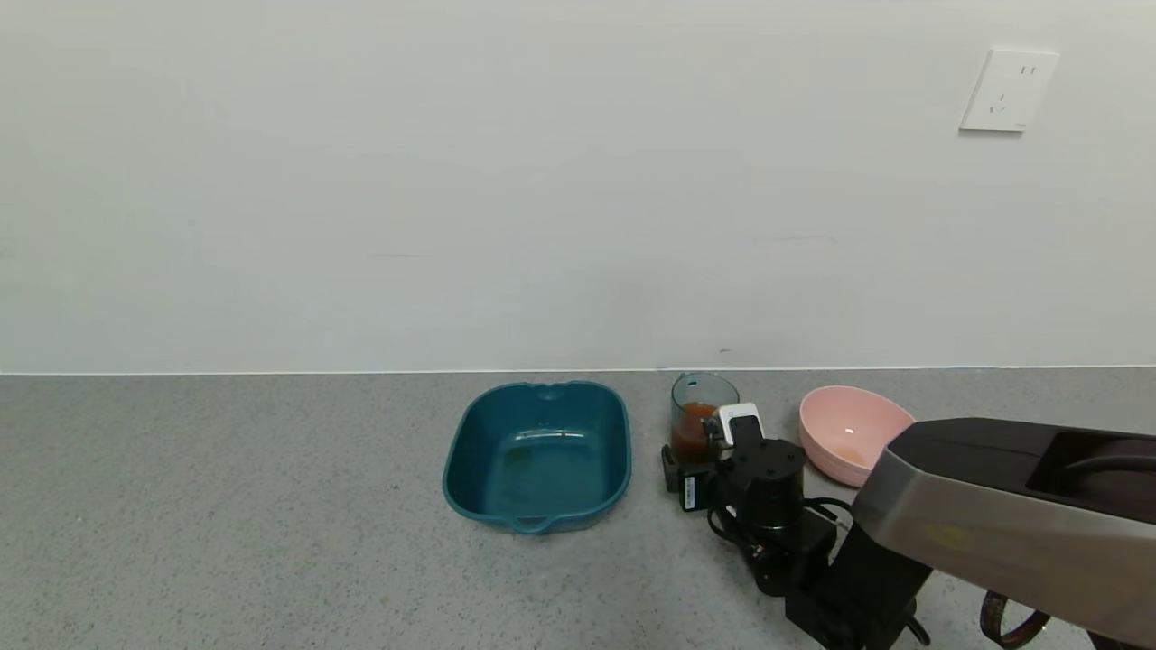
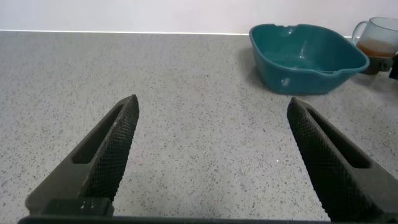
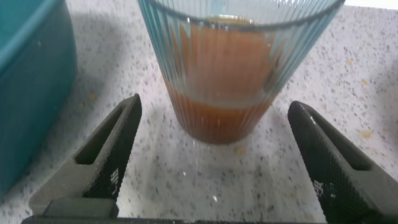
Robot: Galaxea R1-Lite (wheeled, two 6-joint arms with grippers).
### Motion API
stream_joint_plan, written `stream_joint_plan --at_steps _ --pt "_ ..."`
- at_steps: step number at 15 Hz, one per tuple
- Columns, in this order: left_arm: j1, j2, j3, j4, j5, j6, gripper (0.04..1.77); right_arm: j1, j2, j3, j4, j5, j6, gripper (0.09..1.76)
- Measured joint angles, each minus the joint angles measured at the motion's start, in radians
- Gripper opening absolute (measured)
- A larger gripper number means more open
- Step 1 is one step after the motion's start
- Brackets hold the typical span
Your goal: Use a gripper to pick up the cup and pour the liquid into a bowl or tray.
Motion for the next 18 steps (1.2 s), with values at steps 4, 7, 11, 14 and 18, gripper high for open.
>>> stream_joint_plan --at_steps 4,7,11,14,18 --pt "0.0 0.0 0.0 0.0 0.0 0.0 1.72 -0.007 0.035 -0.019 -0.043 -0.013 0.0 1.71" --pt "0.0 0.0 0.0 0.0 0.0 0.0 1.72 -0.015 0.053 -0.033 -0.06 -0.015 0.0 1.71" --pt "0.0 0.0 0.0 0.0 0.0 0.0 1.72 -0.022 0.072 -0.059 -0.061 -0.015 0.0 1.71" --pt "0.0 0.0 0.0 0.0 0.0 0.0 1.72 -0.023 0.087 -0.086 -0.061 -0.015 -0.001 1.71" --pt "0.0 0.0 0.0 0.0 0.0 0.0 1.72 -0.031 0.099 -0.113 -0.062 -0.009 -0.031 1.71"
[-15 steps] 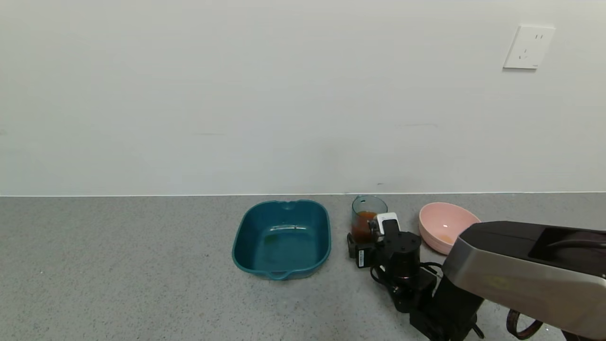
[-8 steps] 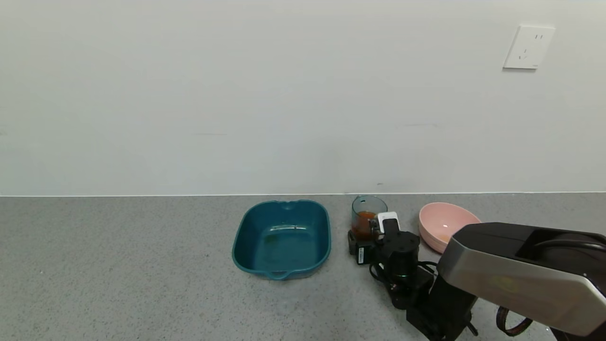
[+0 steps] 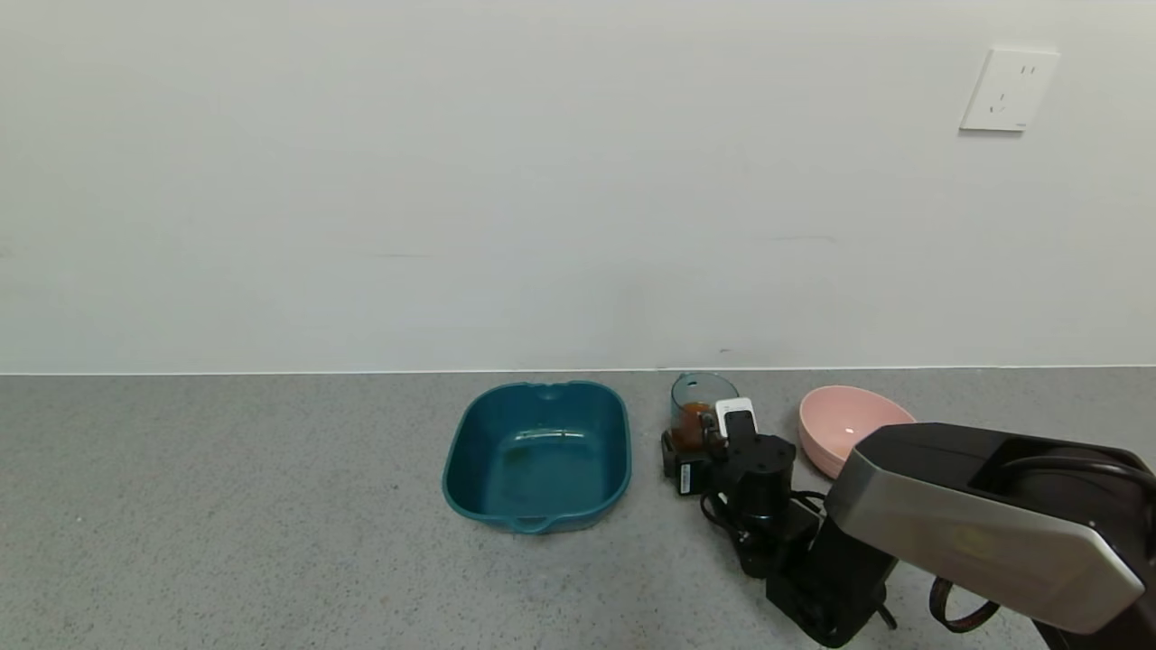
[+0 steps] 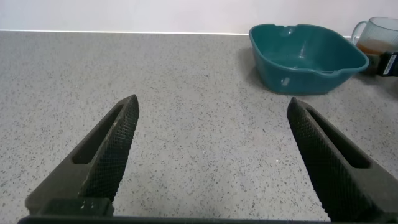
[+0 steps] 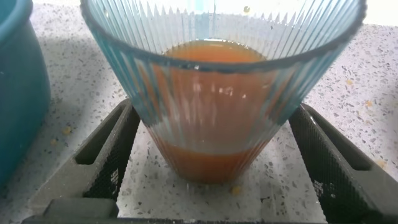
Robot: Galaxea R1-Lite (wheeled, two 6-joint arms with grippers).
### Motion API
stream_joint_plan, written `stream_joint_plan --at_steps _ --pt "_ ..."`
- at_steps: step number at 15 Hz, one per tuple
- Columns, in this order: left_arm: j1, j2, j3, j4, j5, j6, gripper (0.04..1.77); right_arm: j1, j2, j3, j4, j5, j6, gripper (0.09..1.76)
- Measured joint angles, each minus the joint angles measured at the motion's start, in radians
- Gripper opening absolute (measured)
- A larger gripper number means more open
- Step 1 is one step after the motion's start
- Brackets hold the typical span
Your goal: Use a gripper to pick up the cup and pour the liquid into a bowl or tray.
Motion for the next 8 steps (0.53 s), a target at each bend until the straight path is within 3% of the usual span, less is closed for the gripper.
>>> stream_joint_plan --at_steps 8 --pt "0.0 0.0 0.0 0.0 0.0 0.0 1.72 -0.008 0.037 -0.036 -0.061 0.011 -0.08 1.71"
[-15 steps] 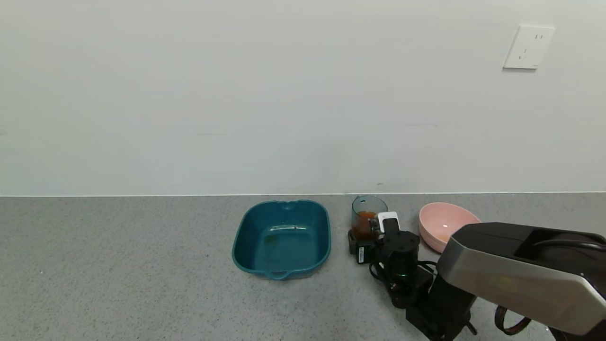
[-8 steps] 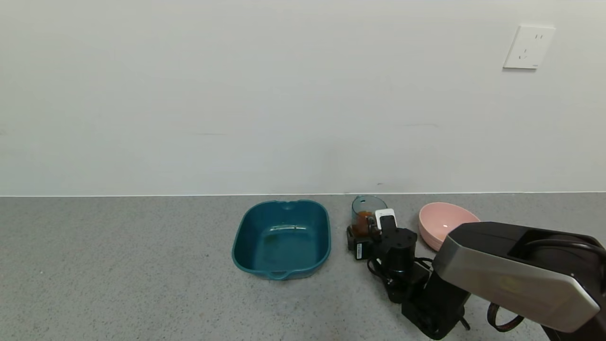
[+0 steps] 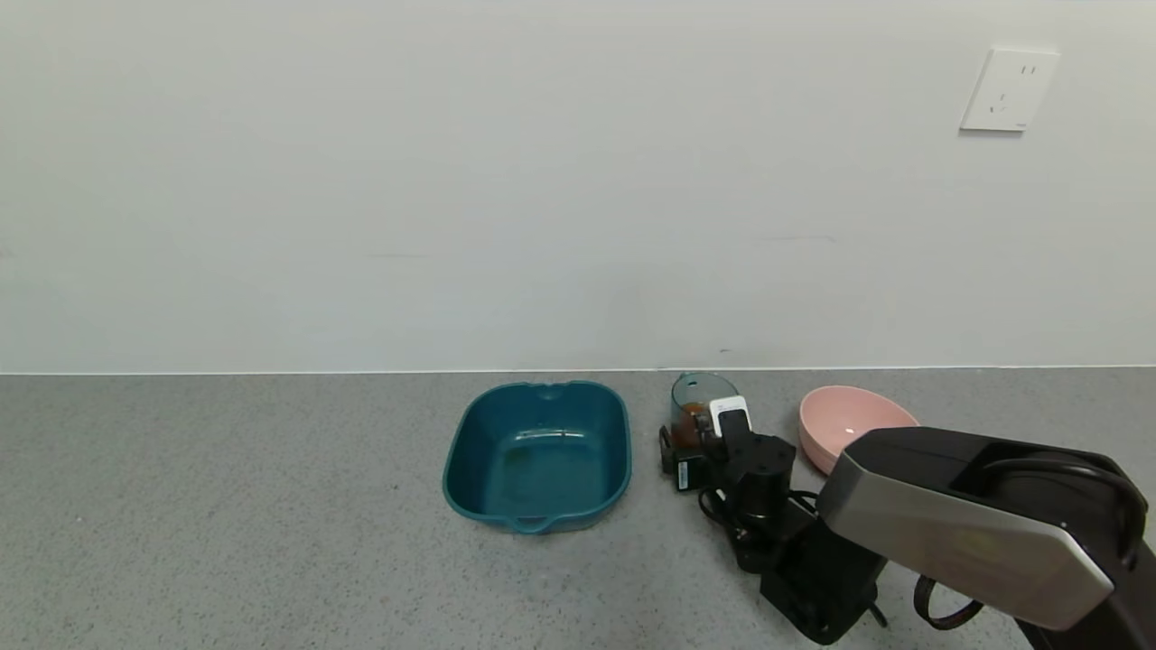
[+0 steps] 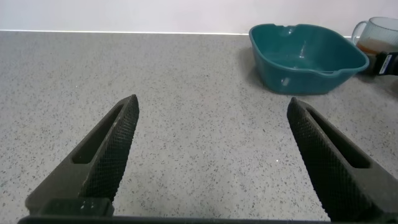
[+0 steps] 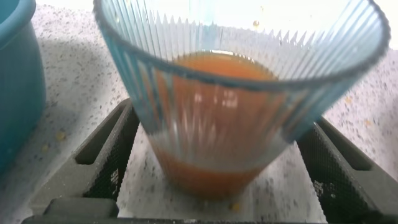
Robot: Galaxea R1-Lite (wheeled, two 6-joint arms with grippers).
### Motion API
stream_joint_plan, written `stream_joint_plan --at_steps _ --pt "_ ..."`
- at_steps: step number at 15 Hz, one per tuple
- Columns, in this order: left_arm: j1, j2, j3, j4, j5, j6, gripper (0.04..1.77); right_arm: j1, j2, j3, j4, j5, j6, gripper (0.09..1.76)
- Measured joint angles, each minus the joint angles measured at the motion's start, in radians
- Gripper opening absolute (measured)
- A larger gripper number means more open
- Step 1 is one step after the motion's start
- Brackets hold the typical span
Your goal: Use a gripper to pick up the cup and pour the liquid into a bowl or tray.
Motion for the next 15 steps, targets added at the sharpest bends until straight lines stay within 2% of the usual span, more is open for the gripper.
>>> stream_joint_plan --at_steps 8,15 --pt "0.0 0.0 0.0 0.0 0.0 0.0 1.72 -0.029 0.033 -0.082 0.014 0.011 -0.02 1.71" --pt "0.0 0.0 0.0 0.0 0.0 0.0 1.72 -0.032 0.04 -0.103 0.017 0.011 -0.021 1.71"
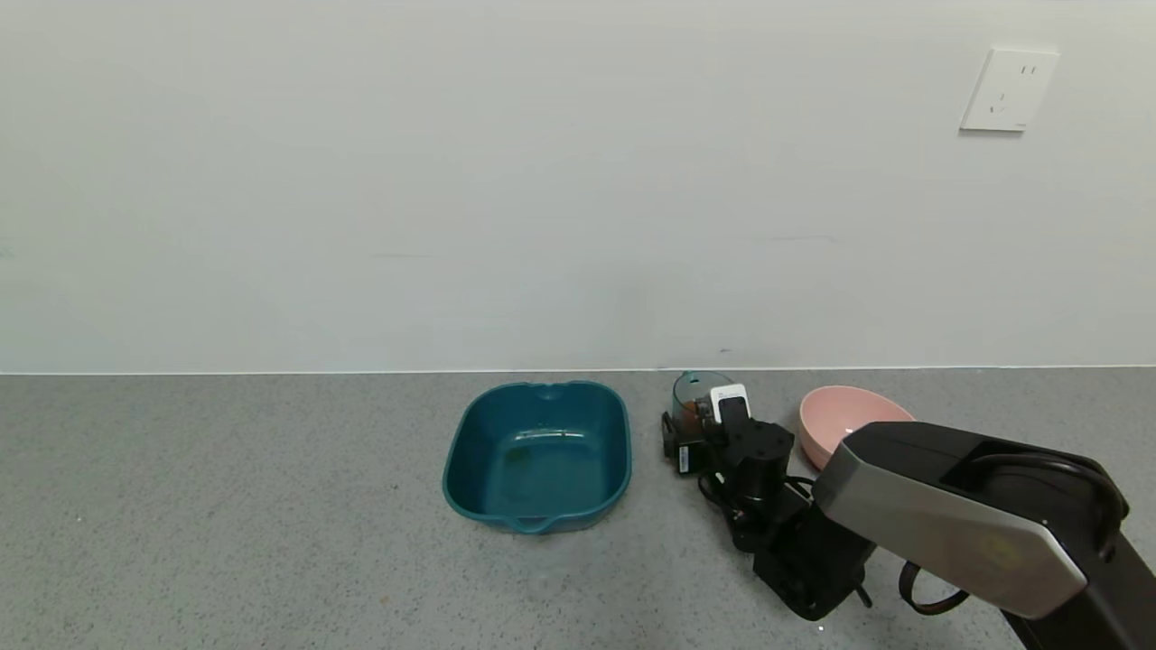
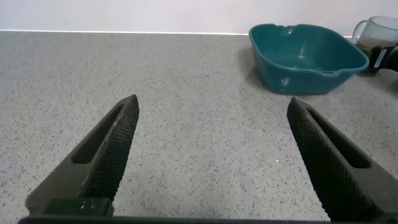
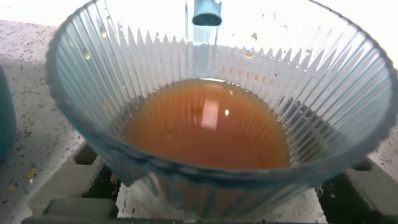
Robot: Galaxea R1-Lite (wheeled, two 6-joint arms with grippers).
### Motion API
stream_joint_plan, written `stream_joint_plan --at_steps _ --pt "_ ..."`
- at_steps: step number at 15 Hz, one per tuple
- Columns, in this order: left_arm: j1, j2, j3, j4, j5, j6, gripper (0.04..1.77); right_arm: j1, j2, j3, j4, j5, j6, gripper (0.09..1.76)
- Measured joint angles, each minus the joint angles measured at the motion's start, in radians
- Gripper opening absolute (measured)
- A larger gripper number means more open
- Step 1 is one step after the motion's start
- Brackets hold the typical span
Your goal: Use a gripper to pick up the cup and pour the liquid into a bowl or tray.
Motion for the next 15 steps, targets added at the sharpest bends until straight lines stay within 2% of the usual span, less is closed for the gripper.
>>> stream_joint_plan --at_steps 1,2,3,15 --pt "0.0 0.0 0.0 0.0 0.0 0.0 1.72 0.001 0.0 0.0 0.0 0.001 0.0 1.66" --pt "0.0 0.0 0.0 0.0 0.0 0.0 1.72 0.002 0.0 -0.001 0.0 0.001 0.0 1.46" --pt "0.0 0.0 0.0 0.0 0.0 0.0 1.72 0.002 0.0 -0.001 0.0 0.001 0.0 1.41" --pt "0.0 0.0 0.0 0.0 0.0 0.0 1.72 0.003 0.0 0.001 -0.001 0.0 -0.006 1.39"
